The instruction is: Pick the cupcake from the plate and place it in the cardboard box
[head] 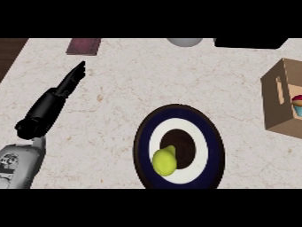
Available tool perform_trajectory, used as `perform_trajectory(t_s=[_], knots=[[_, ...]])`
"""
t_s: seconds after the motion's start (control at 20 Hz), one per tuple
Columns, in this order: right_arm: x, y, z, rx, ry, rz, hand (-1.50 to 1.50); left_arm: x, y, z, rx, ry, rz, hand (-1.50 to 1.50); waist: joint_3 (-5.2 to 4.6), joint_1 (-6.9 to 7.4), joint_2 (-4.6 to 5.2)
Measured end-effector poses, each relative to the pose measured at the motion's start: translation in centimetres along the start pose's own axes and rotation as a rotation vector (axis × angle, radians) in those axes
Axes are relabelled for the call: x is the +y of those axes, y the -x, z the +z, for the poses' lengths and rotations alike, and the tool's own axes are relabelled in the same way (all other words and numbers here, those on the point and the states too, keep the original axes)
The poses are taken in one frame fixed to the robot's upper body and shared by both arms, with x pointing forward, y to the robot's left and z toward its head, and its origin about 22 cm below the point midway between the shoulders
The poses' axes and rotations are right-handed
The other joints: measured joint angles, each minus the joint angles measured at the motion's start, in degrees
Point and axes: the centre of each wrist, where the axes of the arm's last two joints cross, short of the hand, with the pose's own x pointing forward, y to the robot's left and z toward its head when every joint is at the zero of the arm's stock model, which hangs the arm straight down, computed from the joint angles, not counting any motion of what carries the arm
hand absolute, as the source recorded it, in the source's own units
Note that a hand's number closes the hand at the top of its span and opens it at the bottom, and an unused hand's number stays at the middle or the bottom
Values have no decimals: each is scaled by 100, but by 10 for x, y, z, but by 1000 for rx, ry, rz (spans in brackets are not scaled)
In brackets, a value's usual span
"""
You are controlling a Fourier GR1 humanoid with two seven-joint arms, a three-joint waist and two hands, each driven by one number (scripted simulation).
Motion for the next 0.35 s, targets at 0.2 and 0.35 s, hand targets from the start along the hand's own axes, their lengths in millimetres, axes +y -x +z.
perform_trajectory(t_s=[0.2,0.35], knots=[[-5,6,2,55,121,-243,-150,0,-1,0,-3,4,1,0,-1,16,11],[-16,7,6,94,183,-376,-150,2,-1,-2,-9,0,3,0,3,27,41]])
